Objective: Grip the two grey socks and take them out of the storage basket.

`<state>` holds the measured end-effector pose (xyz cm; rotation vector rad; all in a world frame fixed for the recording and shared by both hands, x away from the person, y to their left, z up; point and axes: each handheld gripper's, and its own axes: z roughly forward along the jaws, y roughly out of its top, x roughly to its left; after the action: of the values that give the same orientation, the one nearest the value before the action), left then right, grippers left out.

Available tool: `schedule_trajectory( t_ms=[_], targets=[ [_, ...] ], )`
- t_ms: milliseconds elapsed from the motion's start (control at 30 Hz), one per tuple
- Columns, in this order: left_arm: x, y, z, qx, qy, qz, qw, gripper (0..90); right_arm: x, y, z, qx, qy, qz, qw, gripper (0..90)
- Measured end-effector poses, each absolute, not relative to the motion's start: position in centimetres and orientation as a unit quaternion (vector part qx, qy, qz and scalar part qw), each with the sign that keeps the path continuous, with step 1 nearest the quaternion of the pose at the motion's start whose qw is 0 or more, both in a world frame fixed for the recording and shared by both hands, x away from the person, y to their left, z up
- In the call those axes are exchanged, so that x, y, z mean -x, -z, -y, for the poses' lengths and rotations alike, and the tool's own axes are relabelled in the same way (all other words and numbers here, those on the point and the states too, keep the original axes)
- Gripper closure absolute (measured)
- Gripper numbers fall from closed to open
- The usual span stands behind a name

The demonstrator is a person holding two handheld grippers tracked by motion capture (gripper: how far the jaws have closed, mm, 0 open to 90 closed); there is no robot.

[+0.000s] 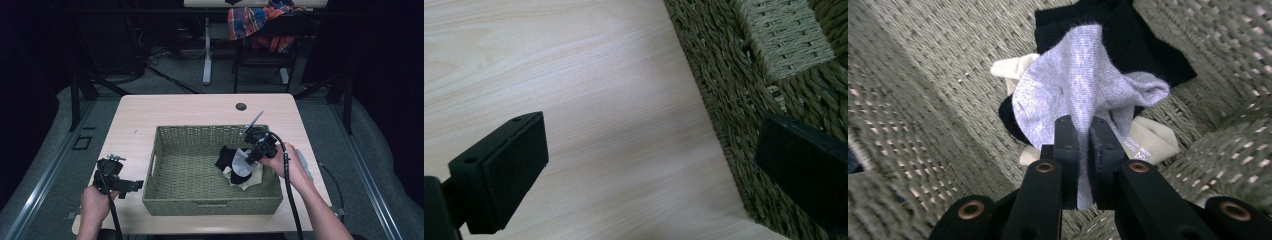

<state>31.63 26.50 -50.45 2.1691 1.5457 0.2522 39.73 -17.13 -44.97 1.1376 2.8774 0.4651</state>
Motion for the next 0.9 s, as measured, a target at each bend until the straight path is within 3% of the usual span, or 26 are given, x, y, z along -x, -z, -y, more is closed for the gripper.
schedule_trajectory(
  t_ms=[900],
  targets=[
    [-31.6,50.4,-26.5,-0.789,-0.092,-0.563,0.230,1.1,-37.6,38.6,19.6,-0.371,-0.224,-0.900,0.045,84.6]
  ],
)
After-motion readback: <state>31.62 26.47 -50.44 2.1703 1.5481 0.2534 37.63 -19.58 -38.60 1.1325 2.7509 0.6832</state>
